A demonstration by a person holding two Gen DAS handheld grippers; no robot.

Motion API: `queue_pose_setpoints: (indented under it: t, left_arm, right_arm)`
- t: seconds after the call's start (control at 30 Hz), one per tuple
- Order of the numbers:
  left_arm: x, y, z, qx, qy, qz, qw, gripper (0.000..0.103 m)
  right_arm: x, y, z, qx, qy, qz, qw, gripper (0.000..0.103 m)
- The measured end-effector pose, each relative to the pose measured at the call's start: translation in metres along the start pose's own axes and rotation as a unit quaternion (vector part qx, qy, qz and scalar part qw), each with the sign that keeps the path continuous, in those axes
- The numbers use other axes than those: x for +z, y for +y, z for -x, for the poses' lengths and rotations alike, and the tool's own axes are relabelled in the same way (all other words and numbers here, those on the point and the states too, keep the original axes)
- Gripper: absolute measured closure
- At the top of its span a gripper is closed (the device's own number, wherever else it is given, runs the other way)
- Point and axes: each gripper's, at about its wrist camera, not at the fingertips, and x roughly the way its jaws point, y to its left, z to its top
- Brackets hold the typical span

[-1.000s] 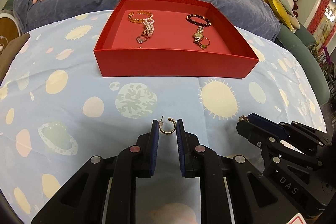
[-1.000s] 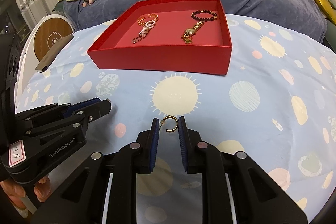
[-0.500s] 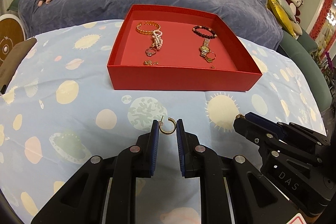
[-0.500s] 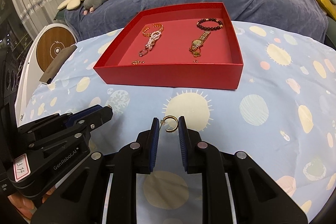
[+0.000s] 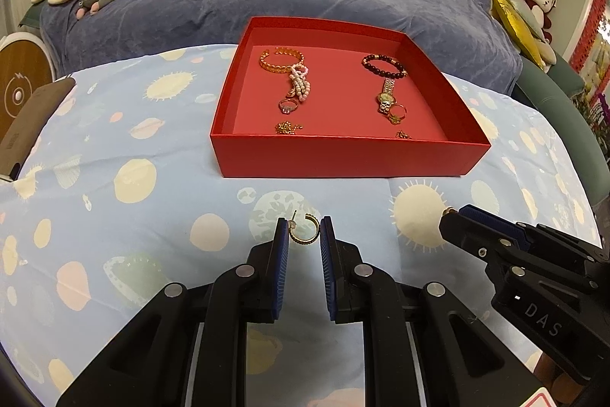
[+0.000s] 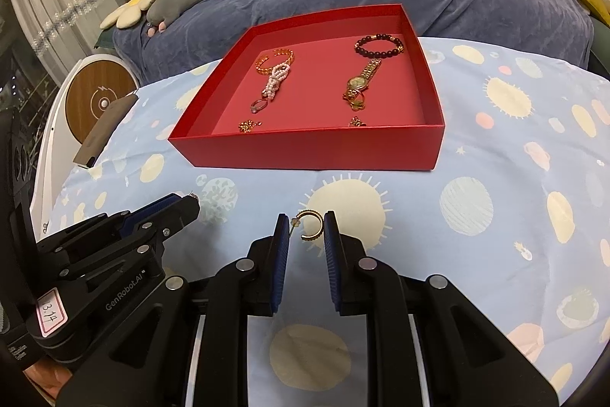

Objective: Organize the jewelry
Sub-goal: 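Lift both hoop earrings and carry them toward the red box, then lower both earrings into the red box and open both tools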

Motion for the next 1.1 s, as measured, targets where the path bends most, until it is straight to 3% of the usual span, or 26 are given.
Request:
queue_pose_setpoints:
  t: [0.33, 0.6, 0.8, 1.1]
  left_arm:
    - [0.016, 0.003, 0.019, -0.001, -0.025, -0.003, 0.9997, 0.089]
    - [0.072, 0.003, 0.026, -0.007, -0.06, -0.01, 0.9981, 0.089]
    - [0.111, -0.005, 0.001, -0.008, -0.062, -0.012, 0.9979, 0.089]
    - [0.131, -0.021, -0.051, -0.008, -0.029, -0.017, 0.9994, 0.089]
  right_arm:
    - [0.024, -0.008, 0.019, -0.001, -0.026, -0.006, 1.0, 0.085]
    - [0.082, -0.021, 0.019, 0.001, -0.049, -0.008, 0.999, 0.085]
    - [0.116, -0.031, -0.006, 0.003, -0.048, -0.025, 0.999, 0.085]
    - [0.135, -0.037, -0.056, 0.014, -0.008, -0.042, 0.999, 0.085]
